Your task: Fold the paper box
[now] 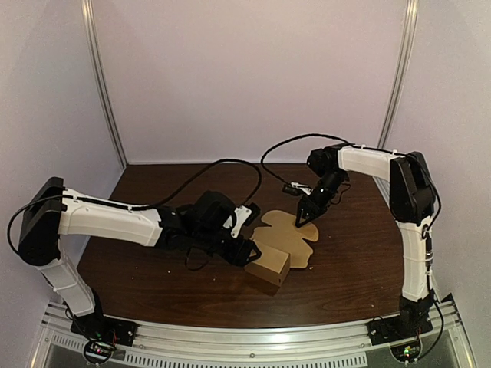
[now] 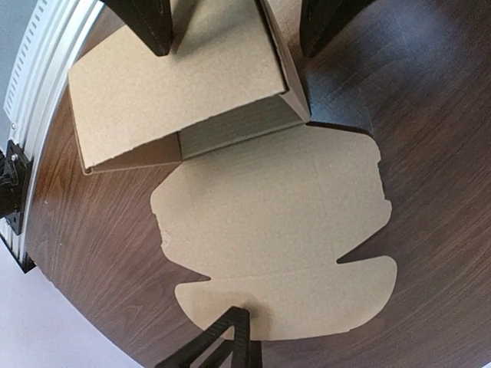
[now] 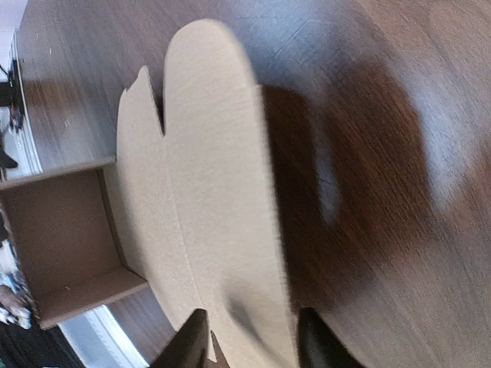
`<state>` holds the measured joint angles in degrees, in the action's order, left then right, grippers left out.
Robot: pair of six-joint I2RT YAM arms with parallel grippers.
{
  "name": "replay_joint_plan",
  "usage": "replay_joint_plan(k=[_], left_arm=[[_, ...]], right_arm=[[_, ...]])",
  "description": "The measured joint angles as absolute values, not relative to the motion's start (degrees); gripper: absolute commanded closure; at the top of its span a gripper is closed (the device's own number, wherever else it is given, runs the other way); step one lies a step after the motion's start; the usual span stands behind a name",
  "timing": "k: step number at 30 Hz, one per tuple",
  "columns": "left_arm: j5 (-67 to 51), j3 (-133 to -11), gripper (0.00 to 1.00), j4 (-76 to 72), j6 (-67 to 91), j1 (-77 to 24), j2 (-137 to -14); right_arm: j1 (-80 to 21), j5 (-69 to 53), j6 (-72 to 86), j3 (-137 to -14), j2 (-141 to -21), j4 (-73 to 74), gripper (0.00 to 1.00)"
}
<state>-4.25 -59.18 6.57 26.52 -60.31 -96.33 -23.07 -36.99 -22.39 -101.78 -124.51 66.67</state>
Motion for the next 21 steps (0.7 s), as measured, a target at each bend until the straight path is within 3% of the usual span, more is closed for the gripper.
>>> replay_joint_plan(k=[8, 14, 21], left_arm=[[-3.6, -58.8, 0.4, 5.8, 26.4, -60.3, -96.3], [-2.5, -57.3, 0.35, 8.3, 22.5, -60.4, -92.9], [1.5, -55.5, 0.27, 12.0, 15.0, -60.0, -83.4]], right_arm=[[-22.9, -43.3, -24.0, -106.7, -125.1, 72.9, 1.0], [-22.9, -45.5, -25.1, -106.6, -123.0, 75.7, 1.0], [-23.2, -46.7, -27.5, -106.6, -111.8, 76.5, 1.0]])
